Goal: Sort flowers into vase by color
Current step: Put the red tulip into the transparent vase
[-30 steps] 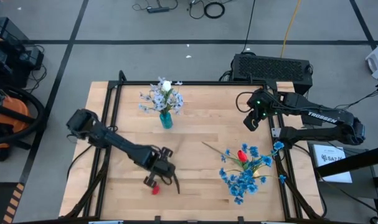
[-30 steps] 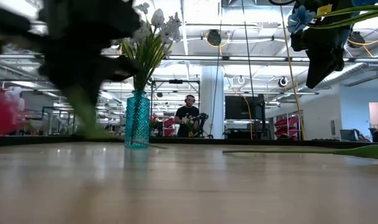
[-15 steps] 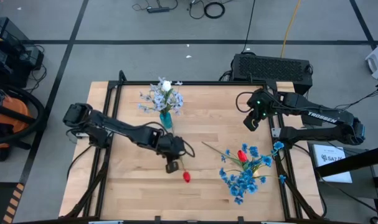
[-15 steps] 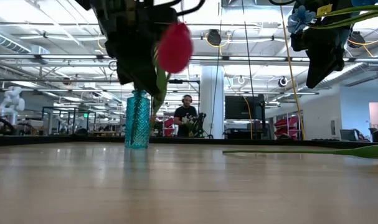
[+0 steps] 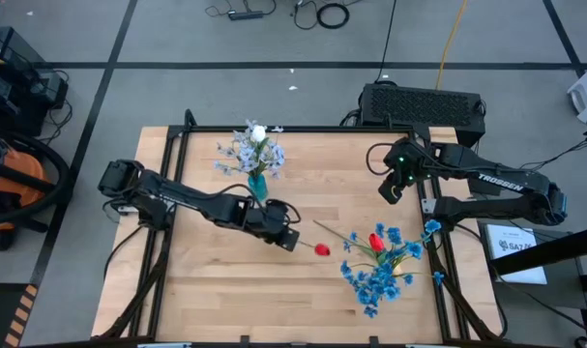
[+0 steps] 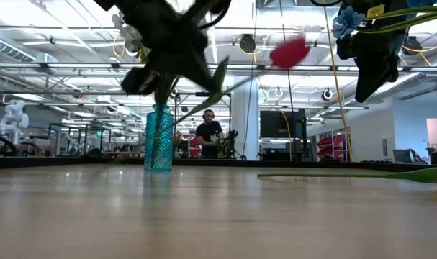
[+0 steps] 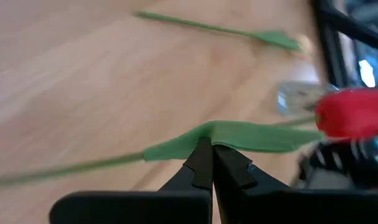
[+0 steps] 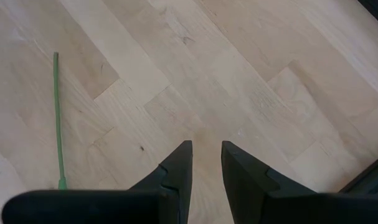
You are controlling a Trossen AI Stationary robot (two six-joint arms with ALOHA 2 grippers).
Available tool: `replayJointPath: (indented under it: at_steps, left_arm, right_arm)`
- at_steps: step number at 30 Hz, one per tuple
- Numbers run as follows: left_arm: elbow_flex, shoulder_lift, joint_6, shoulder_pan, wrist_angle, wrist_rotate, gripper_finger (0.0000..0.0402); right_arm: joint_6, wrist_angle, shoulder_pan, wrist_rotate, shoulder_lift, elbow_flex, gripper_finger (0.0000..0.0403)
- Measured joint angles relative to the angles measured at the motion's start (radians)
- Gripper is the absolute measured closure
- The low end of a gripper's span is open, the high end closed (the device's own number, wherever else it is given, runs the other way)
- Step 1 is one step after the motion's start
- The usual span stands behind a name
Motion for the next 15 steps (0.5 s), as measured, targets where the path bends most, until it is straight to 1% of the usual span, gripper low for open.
replayJointPath:
  at_steps: [2,5,8,10,12,15]
  left_arm:
    - [0.0,0.0,-0.045,-0.004,-0.058,-0.075,0.0398]
    - [0.0,0.0,-0.06,0.002,-0.115,-0.169,0.0398]
    - [0.0,0.0,-0.057,0.016,-0.123,-0.179,0.0396]
    - [0.0,0.0,-0.02,0.024,-0.126,-0.177,0.0388]
    - [0.0,0.007,0.015,0.03,-0.125,-0.172,0.0371]
    - [0.0,0.011,0.046,0.032,-0.131,-0.164,0.0333]
  right_arm:
    - [-0.001,0.0,0.0,0.0,0.0,0.0,0.0326]
    - [-0.006,0.0,0.0,0.0,0.0,0.0,0.0326]
    - [-0.015,0.0,0.0,0.0,0.0,0.0,0.0326]
    - [-0.016,0.001,0.0,0.0,0.0,0.0,0.0326]
    - [-0.016,0.004,0.0,0.0,0.0,0.0,0.0326]
    - [-0.016,0.016,0.0,0.0,0.0,0.0,0.0326]
